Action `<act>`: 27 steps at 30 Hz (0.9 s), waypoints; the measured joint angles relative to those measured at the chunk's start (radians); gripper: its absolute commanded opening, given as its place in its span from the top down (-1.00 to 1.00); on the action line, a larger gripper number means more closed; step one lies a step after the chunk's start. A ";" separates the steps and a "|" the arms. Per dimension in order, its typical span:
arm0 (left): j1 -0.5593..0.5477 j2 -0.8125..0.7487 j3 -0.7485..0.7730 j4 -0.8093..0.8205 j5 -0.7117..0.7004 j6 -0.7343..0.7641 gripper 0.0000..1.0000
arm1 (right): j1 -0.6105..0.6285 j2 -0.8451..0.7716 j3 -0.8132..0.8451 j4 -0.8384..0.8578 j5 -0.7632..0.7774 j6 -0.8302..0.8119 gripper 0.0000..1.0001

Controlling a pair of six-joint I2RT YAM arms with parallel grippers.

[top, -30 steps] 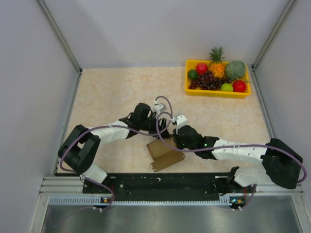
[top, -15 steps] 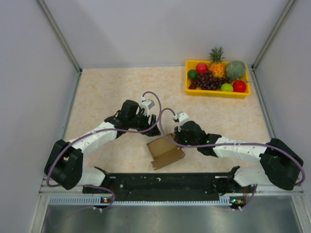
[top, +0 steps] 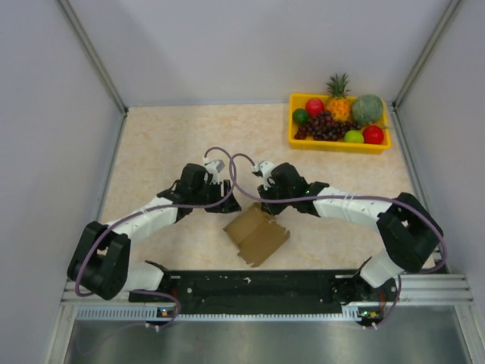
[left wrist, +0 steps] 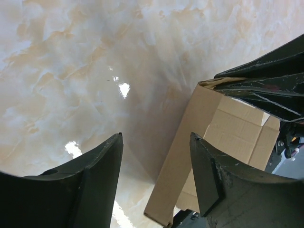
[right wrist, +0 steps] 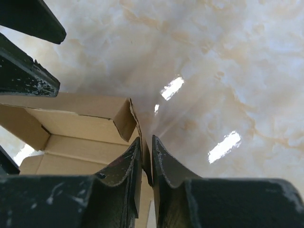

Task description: Fold the paper box

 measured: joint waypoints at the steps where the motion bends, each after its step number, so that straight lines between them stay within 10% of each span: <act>1: 0.003 0.000 -0.005 0.006 0.001 -0.008 -0.30 | -0.001 0.018 0.025 -0.013 -0.009 -0.008 0.69; 20: -0.010 0.046 -0.016 0.048 0.276 0.031 -0.37 | -0.031 0.002 -0.014 -0.021 -0.125 0.060 0.04; 27: -0.075 0.081 0.059 -0.013 0.238 0.069 -0.07 | -0.064 -0.064 -0.105 0.038 -0.167 0.095 0.38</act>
